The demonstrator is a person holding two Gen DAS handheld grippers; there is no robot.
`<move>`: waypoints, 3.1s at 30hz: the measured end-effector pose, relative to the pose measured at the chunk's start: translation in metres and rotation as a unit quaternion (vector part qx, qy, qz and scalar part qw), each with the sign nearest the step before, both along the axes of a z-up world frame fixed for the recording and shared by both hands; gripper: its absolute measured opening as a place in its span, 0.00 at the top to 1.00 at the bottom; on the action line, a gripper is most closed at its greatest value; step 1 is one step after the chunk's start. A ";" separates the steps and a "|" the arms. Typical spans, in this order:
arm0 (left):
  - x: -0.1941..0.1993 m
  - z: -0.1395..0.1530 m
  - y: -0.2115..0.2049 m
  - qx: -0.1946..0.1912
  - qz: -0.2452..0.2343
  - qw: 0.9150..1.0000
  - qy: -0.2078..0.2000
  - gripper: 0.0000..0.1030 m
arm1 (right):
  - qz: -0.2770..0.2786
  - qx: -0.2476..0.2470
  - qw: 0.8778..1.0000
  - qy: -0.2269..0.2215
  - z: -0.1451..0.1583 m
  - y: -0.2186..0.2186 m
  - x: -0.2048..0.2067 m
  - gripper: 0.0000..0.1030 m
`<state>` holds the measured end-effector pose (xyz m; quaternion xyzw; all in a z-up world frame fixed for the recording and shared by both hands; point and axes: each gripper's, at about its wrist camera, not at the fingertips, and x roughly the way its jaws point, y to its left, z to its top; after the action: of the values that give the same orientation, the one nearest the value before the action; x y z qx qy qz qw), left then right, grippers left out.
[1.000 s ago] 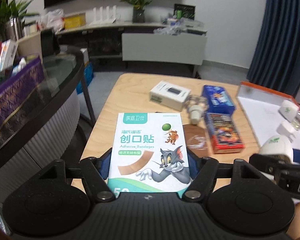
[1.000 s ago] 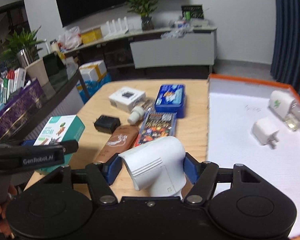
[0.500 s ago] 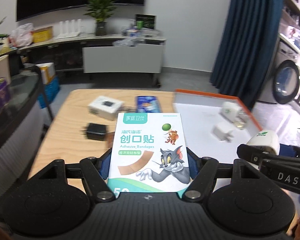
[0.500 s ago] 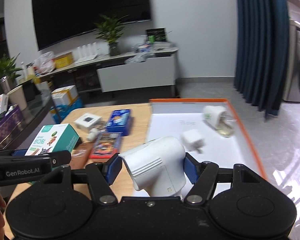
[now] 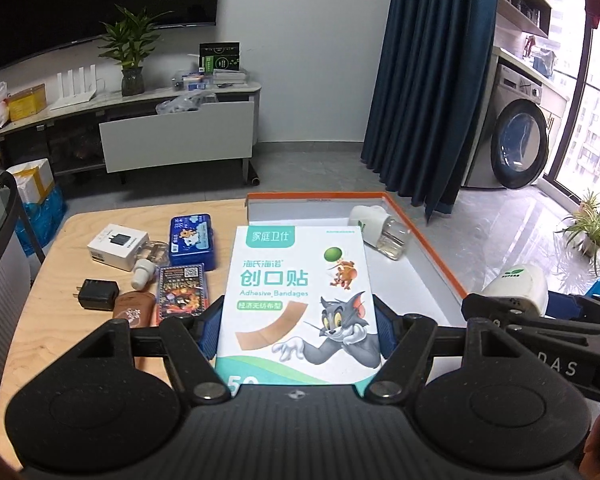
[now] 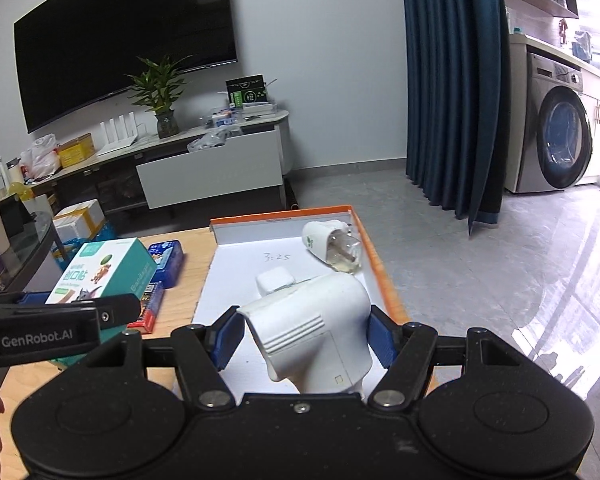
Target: Organize rigid objects
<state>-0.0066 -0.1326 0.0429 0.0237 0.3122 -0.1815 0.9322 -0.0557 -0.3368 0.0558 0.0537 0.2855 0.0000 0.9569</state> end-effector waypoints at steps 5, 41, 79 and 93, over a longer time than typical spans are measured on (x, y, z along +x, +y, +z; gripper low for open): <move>-0.002 -0.002 0.002 0.002 0.005 1.000 0.007 0.30 | 0.001 -0.002 1.000 0.002 0.000 -0.002 -0.003 0.24; 0.001 -0.003 0.007 0.003 0.018 1.000 0.011 0.30 | 0.023 -0.026 0.999 0.020 -0.004 0.016 0.016 0.24; 0.011 -0.009 0.005 0.011 0.016 1.000 0.011 0.30 | 0.036 -0.034 0.998 0.029 -0.010 0.021 0.033 0.24; 0.010 -0.009 0.005 0.010 0.017 1.000 0.012 0.30 | 0.039 -0.034 0.998 0.030 -0.015 0.024 0.036 0.24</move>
<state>0.0037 -0.1278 0.0340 0.0258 0.3257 -0.1628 0.9310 -0.0200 -0.3132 0.0409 0.0099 0.3157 0.0264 0.9484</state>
